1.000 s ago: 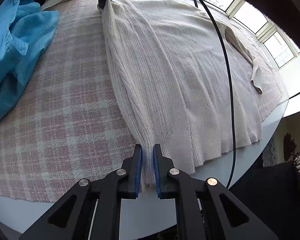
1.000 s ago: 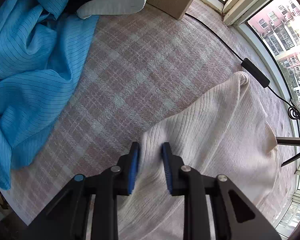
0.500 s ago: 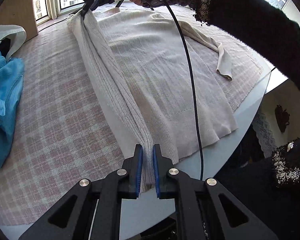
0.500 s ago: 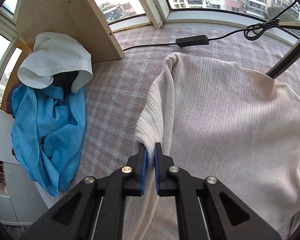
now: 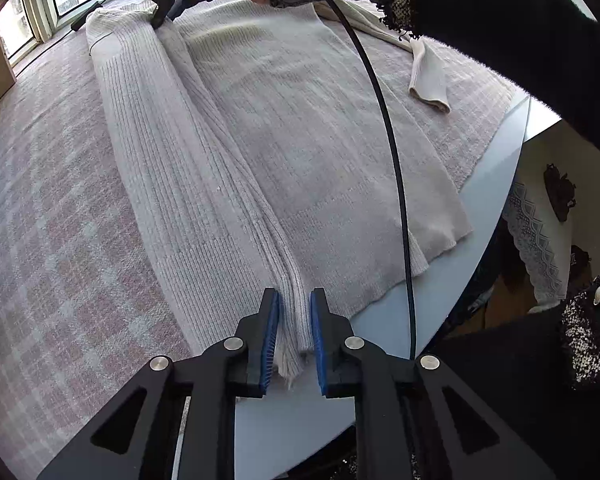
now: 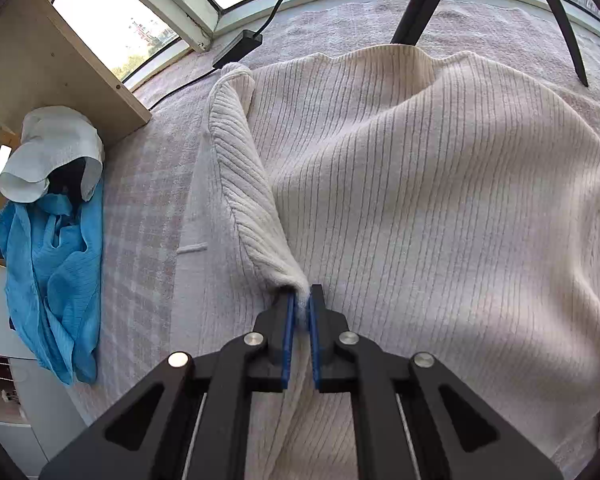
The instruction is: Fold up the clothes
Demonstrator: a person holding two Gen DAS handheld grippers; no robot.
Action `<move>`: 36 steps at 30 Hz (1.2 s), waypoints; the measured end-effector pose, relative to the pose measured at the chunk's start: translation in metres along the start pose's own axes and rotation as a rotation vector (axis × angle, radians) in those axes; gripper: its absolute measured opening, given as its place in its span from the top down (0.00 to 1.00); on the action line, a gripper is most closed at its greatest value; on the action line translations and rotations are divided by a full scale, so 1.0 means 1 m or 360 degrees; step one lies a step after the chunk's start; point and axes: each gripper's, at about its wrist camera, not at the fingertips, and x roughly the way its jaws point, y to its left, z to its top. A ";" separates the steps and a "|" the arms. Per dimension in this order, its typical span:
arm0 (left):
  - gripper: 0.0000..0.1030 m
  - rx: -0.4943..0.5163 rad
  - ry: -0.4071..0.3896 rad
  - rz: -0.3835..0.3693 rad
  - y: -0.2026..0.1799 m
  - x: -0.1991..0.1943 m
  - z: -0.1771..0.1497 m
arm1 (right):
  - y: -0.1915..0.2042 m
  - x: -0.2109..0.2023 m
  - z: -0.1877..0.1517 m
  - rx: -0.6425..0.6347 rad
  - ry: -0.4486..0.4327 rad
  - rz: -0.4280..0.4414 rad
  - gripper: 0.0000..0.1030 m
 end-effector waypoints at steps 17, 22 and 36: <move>0.78 -0.0232 -0.0110 -0.0035 0.041 -0.038 -0.011 | 0.046 -0.069 -0.086 -0.0469 0.0025 -0.0040 0.62; 0.76 -0.0260 -0.0071 0.0070 0.045 -0.029 -0.007 | 0.003 -0.089 -0.147 -0.0291 -0.0017 -0.0175 0.62; 0.84 -0.0280 0.0059 -0.0044 0.058 0.001 -0.003 | -0.069 -0.121 -0.326 0.0225 0.0066 -0.0269 0.62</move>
